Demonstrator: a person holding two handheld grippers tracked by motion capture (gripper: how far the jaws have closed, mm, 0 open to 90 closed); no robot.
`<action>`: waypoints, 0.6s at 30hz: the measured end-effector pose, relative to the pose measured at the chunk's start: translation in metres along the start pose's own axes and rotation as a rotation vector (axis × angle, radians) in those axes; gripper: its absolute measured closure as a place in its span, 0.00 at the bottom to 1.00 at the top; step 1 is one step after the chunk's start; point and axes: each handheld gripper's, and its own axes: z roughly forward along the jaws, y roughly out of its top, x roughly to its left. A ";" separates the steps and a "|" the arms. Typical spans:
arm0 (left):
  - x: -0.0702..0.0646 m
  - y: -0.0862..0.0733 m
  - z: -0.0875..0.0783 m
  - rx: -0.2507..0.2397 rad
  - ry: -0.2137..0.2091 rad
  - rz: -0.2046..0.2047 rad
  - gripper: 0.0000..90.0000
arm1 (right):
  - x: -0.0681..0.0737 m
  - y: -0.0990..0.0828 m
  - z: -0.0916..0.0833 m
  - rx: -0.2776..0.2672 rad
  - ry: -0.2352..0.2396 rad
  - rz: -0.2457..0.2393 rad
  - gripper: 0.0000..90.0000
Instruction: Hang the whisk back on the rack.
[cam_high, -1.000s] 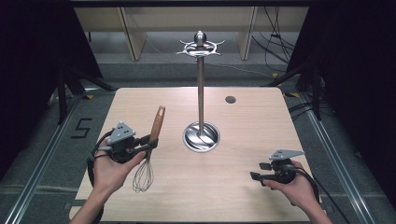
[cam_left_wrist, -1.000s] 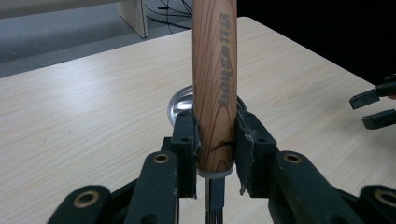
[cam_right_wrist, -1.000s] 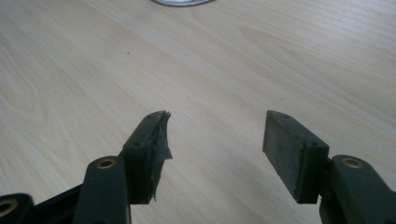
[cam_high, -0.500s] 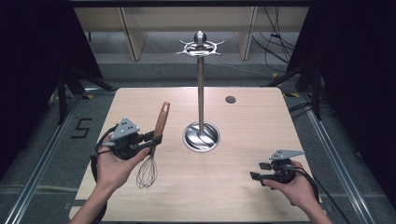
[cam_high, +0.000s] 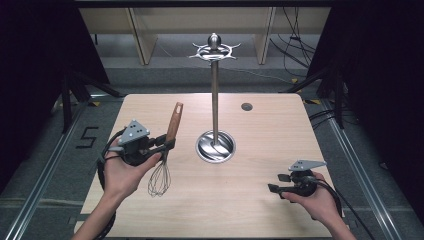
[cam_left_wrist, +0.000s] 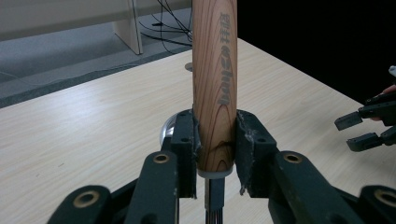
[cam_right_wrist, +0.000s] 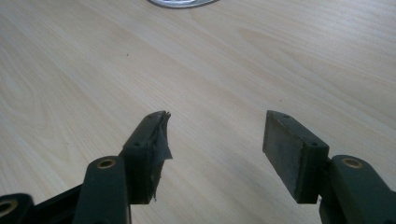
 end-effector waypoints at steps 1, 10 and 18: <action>0.000 0.001 0.000 -0.002 -0.001 0.003 0.78 | 0.000 0.000 0.000 0.000 0.001 0.001 0.46; -0.004 0.009 0.000 -0.011 -0.010 0.014 0.78 | -0.003 0.000 0.000 -0.011 -0.009 -0.026 0.45; -0.007 0.016 0.001 -0.032 -0.013 0.012 0.78 | -0.001 0.000 0.000 -0.007 -0.008 -0.015 0.45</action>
